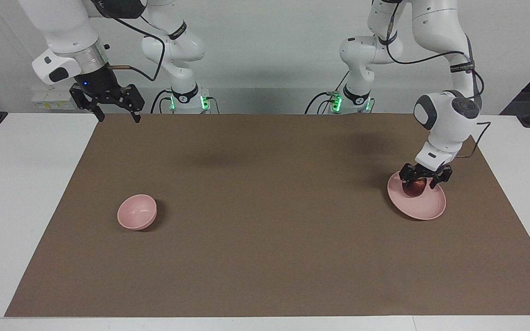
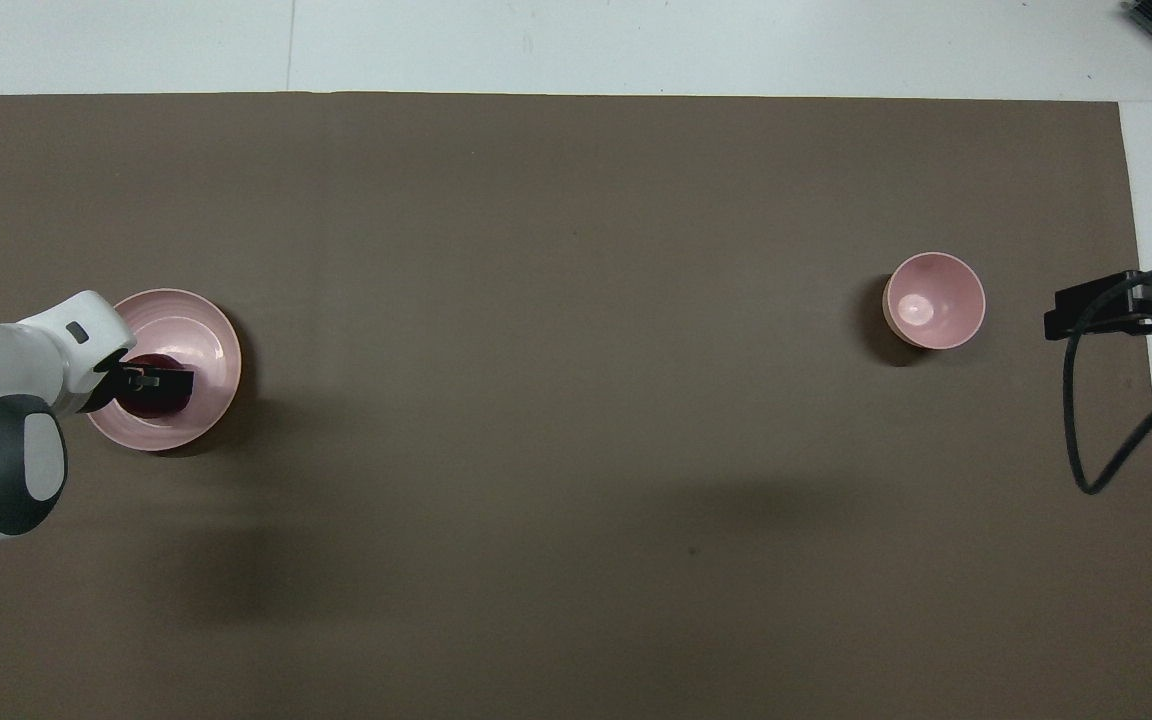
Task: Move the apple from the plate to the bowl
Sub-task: 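Lift the apple with the left gripper and carry it toward the table center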
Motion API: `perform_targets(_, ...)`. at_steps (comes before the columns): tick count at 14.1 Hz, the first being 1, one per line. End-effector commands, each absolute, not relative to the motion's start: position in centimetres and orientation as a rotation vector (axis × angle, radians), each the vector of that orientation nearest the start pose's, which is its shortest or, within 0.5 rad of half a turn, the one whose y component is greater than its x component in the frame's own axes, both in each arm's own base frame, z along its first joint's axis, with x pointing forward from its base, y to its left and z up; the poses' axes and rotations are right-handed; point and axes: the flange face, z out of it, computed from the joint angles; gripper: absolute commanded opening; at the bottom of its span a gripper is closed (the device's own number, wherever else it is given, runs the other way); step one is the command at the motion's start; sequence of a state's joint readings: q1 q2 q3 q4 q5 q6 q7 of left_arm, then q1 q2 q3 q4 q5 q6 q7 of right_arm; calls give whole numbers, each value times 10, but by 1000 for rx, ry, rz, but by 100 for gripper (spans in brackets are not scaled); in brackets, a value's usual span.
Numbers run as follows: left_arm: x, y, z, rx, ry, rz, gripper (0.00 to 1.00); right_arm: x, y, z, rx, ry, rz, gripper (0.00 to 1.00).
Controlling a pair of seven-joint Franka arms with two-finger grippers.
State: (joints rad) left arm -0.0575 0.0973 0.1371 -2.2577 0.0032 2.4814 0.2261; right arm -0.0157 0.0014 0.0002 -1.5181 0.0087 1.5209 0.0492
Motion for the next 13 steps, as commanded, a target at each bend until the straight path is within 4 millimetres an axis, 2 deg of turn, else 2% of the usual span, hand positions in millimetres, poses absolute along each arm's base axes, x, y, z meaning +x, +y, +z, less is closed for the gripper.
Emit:
perform_targets(1, 535, 47, 331, -3088, 252, -182, 34, 548, -10, 645, -3131, 74, -22, 100)
perform_targets(2, 533, 47, 330, -3093, 249, -157, 15, 548, -11, 645, -3131, 76, -22, 100)
perform_targets(3, 532, 47, 330, -3096, 249, -133, 0, 548, -11, 645, -3130, 76, -22, 100)
perform_targets(7, 540, 46, 338, -3093, 244, -144, 0, 548, -11, 645, -3131, 76, -22, 100)
perform_targets(13, 558, 30, 386, -3121, 246, -86, 0, 548, -11, 645, -3131, 76, -22, 100)
